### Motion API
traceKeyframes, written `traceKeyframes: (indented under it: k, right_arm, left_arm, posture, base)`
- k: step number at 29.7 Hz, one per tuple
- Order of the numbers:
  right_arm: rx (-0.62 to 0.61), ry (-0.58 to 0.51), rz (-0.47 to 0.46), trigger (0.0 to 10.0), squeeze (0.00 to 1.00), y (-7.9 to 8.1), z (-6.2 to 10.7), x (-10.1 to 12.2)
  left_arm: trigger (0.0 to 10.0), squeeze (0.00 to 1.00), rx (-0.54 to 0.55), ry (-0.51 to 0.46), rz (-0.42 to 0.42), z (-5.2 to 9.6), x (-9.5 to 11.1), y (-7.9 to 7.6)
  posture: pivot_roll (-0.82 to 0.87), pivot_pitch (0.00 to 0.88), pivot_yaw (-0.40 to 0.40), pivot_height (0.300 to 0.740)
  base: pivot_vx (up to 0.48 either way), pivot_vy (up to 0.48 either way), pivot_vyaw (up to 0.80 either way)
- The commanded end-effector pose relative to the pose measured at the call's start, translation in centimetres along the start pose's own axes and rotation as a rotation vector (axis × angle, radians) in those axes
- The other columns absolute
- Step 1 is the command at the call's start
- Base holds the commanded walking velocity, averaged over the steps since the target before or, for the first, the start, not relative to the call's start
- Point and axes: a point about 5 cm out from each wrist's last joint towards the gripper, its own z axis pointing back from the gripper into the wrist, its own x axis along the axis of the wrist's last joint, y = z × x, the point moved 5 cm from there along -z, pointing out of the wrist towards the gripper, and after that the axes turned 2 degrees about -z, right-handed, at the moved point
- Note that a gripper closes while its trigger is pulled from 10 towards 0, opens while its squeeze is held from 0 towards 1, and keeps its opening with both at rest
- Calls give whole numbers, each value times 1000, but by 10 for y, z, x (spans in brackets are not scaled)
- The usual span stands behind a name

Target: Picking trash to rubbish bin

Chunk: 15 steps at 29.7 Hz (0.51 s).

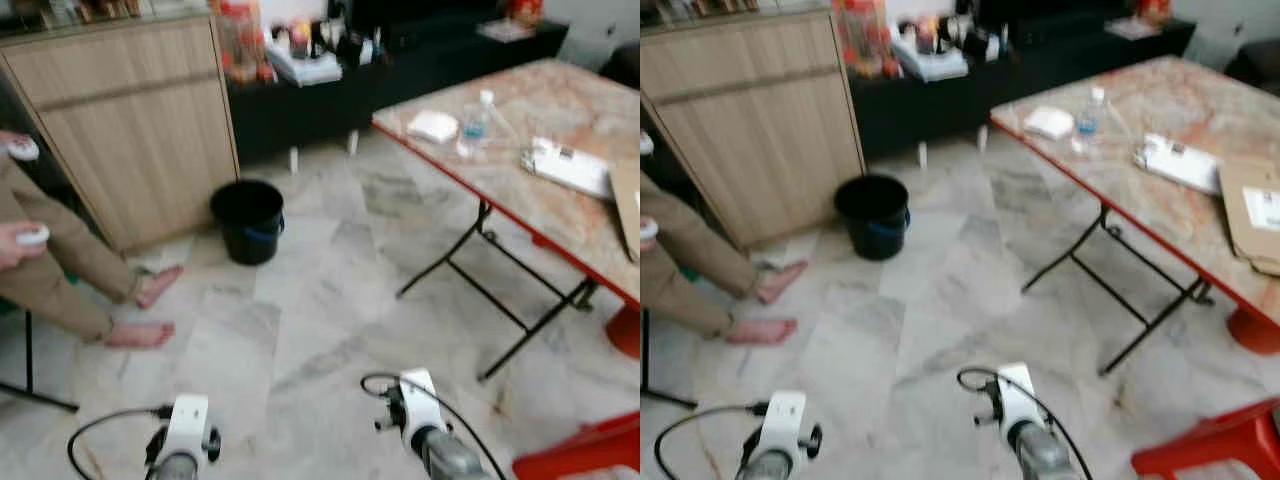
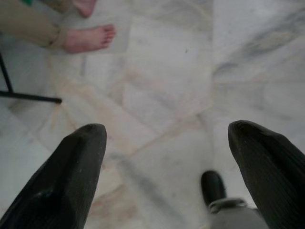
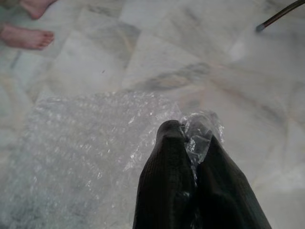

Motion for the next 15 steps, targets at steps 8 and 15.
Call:
traceKeyframes:
  k: [8,15]
  right_arm:
    - [-33,4,-14,10000,0,-10,3,-5]
    - [-17,-5,-26,10000,0,-8,3,-4]
  left_arm:
    - [10000,0,-13,21,7,2,-6,-5]
    - [10000,0,-18,19,-1,1,-4,-5]
  posture:
    - [17,53,-33,740]
    - [33,50,-31,740]
  base:
    - [342,0,481]
    - [346,0,61]
